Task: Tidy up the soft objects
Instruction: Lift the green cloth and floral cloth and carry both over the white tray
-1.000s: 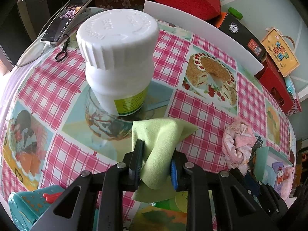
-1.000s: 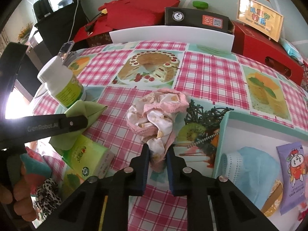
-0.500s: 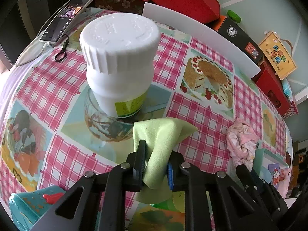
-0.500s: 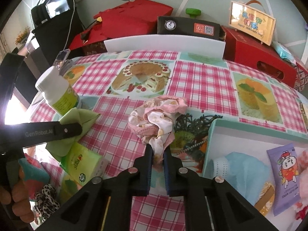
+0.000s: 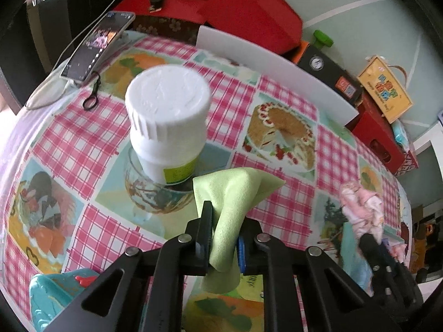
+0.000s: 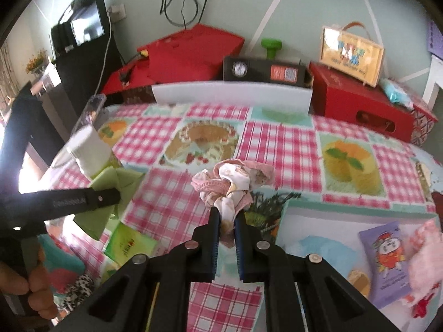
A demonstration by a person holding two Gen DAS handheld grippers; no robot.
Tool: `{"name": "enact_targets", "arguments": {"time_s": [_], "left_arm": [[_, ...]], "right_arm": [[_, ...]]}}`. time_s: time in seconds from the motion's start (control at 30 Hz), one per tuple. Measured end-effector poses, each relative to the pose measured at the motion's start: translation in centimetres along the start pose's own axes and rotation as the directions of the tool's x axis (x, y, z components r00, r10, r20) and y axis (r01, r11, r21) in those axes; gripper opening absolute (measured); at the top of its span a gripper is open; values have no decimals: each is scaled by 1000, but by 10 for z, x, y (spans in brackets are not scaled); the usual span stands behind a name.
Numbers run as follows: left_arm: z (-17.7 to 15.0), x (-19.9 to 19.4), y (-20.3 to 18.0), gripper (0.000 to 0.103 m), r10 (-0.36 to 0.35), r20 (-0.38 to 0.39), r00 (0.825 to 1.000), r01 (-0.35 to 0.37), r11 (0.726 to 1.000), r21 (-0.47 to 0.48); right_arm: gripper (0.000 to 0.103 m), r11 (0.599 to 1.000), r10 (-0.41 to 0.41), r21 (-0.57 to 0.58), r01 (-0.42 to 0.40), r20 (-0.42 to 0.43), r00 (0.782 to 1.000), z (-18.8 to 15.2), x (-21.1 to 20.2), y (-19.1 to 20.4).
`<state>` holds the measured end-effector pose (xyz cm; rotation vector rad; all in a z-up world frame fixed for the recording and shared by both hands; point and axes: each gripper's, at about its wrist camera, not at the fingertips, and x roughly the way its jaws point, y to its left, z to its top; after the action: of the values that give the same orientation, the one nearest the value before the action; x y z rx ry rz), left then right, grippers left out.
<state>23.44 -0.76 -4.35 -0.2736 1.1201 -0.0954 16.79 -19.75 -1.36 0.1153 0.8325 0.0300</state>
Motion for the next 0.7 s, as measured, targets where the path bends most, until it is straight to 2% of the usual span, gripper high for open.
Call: {"name": "enact_targets", "arguments": {"time_s": [0.23,0.43,0.7], "left_arm": [[2,-30,-14,14,-45,68,997,42,998,47],[2,-60,-35,14,-105,126,986,90,989,114],[-4,-78,-63,14,-172,145,974,142,971,194]], "right_arm": [[11,999,-40,22,39,76,996,12,-36,-9],[11,995,-90,52,85,120,989,18,-65,-24],[11,979,-183,113,167,146,972,17,-94,-56]]}}
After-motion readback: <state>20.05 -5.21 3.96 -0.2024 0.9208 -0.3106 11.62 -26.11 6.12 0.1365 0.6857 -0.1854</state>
